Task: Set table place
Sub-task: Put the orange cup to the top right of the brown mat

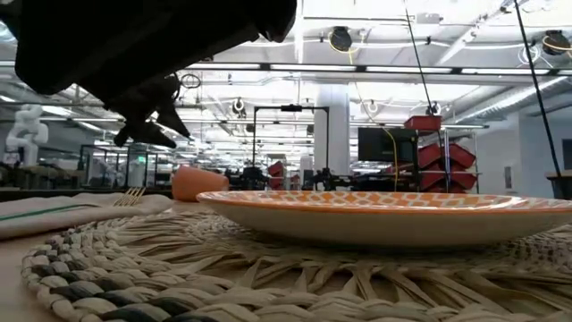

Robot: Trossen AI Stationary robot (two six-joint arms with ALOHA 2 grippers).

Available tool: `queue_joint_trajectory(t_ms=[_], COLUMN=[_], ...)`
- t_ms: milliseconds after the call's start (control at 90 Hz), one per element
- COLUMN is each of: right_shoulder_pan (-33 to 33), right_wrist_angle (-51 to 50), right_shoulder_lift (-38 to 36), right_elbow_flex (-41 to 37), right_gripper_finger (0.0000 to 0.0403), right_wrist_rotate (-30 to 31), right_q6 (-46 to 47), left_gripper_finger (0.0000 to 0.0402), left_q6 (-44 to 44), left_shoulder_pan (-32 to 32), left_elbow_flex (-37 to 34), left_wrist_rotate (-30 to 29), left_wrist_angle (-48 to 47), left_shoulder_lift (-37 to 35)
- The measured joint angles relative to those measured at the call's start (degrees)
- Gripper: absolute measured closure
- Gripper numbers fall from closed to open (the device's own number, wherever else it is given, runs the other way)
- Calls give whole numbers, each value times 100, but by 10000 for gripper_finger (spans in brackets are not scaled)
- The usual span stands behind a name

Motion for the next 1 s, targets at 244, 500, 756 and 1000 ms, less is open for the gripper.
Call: queue_joint_trajectory(t_ms=[244,500,756,1000], right_shoulder_pan=[23,43,41,45], right_wrist_angle=[4,1,3,2], right_shoulder_lift=[0,0,0,0], right_elbow_flex=[0,0,0,0], right_gripper_finger=[255,255,255,255], right_wrist_rotate=[1,1,10,110], right_q6=[62,216,335,474], left_gripper_finger=[158,158,163,274], left_q6=[410,491,665,1048], left_shoulder_pan=[520,601,558,234], left_elbow_flex=[129,350,638,893], left_wrist_rotate=[344,1160,1241,1414], left_wrist_angle=[35,867,913,996], left_shoulder_lift=[1099,1850,2449,2958])
